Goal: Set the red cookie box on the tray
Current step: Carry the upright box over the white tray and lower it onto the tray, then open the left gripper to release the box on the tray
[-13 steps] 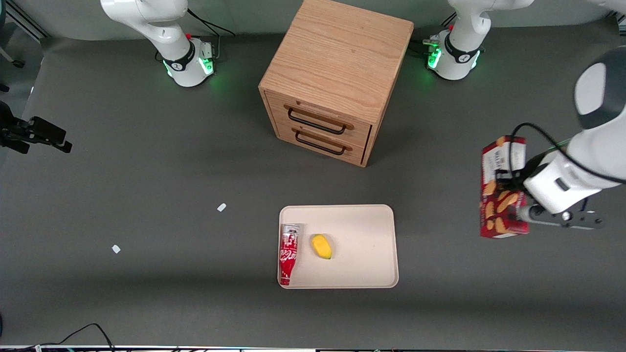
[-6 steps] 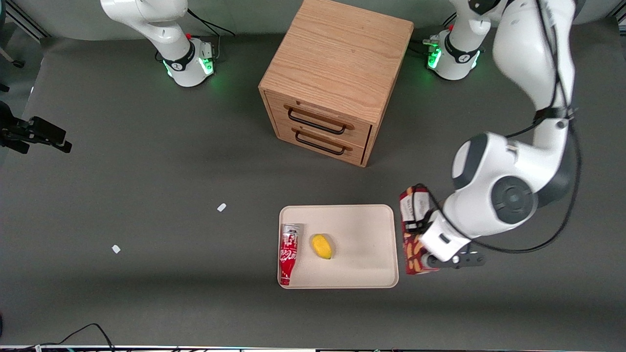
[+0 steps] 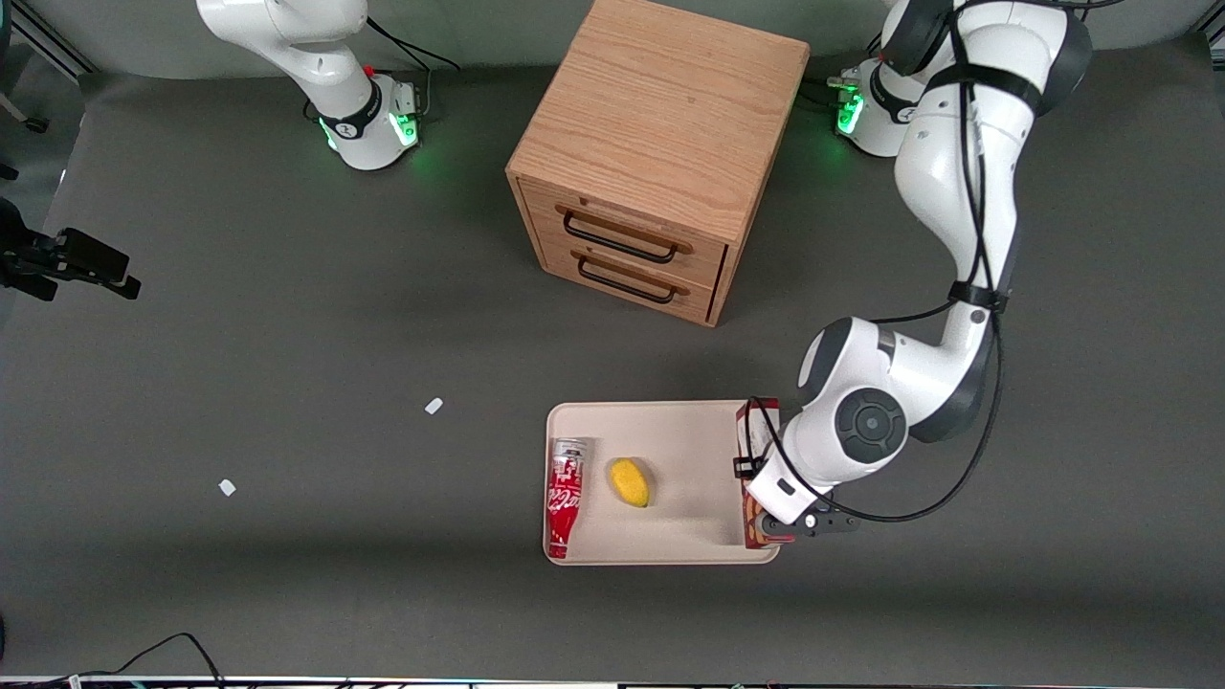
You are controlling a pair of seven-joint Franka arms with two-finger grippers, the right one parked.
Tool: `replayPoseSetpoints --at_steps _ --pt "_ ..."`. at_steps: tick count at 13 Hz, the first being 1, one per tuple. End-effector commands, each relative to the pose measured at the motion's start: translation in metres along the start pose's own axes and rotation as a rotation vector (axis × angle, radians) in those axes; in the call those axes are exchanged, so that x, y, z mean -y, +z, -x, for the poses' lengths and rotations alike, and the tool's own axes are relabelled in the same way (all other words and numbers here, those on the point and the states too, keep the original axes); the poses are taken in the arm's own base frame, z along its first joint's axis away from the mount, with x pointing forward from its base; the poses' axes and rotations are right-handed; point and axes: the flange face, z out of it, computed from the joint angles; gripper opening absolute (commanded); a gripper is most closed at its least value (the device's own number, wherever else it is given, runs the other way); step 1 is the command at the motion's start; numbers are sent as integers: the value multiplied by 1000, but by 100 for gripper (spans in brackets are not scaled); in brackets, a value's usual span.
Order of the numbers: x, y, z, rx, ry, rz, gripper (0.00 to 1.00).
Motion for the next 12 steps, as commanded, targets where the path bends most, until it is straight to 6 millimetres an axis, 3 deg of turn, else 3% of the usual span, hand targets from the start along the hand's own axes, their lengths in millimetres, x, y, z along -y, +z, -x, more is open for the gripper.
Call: replayPoseSetpoints --at_steps 1,4,5,6,9,12 --pt "-7 15 7 -14 -4 -49 0" --pt "-4 31 11 -6 -3 -62 0" --pt "1 30 9 -10 -6 -69 25" --pt "3 30 8 -20 -2 -77 99" --pt "1 20 8 -48 -13 -57 100" --pt "2 -20 12 -79 -88 -41 100"
